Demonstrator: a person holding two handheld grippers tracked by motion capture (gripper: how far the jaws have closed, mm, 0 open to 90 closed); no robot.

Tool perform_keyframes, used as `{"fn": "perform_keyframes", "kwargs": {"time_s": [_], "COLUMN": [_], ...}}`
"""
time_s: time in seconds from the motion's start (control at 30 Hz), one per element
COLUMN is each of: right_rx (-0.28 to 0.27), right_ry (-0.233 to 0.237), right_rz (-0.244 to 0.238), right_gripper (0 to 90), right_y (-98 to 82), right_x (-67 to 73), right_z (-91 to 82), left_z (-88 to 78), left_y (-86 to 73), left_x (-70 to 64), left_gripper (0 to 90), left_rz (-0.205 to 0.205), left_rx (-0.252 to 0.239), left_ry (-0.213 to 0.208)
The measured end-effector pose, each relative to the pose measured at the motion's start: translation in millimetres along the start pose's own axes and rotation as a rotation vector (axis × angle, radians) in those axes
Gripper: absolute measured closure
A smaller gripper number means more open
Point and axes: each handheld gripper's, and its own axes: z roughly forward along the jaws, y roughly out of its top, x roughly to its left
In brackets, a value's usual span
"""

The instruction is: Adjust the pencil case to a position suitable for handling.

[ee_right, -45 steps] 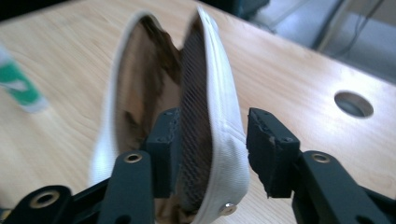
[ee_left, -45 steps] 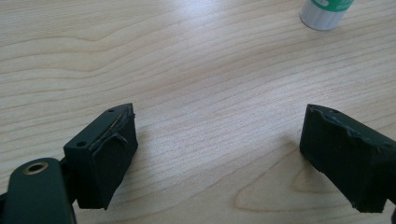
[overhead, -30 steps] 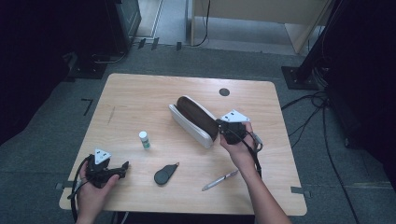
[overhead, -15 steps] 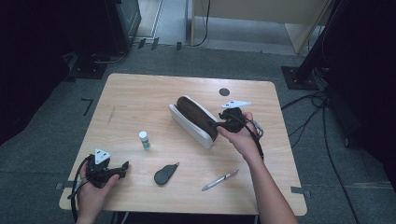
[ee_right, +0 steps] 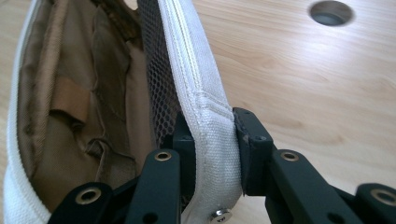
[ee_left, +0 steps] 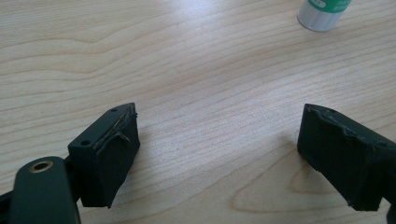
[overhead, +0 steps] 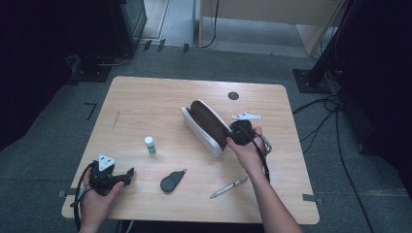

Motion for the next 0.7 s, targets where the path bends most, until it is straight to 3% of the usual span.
{"fn": "perform_keyframes", "kwargs": {"time_s": [0.17,0.27,0.4,0.6,0.7], "right_rx": [-0.038,-0.057,-0.038,-0.038,-0.057], "right_ry": [-0.052,-0.007,0.06,0.073,0.054], "right_rz": [0.109,0.164,0.128,0.111,0.101], "right_gripper": [73.1,70.4,63.7,63.2,66.0], "right_y": [-16.6,-31.1,-44.1,-50.9,-49.1], "right_x": [-5.3,-10.2,-5.9,3.8,5.7], "right_z": [-14.9,-23.6,-33.5,-36.6,-33.4], "left_z": [0.0,0.0,0.0,0.0,0.0], "left_y": [0.0,0.0,0.0,0.0,0.0], "left_x": [0.0,0.0,0.0,0.0,0.0], "left_gripper": [12.8,12.8,12.8,12.8,12.8], "left_rz": [0.0,0.0,0.0,0.0,0.0], "left_rx": [0.0,0.0,0.0,0.0,0.001], "left_ry": [0.0,0.0,0.0,-0.001,0.0]}}
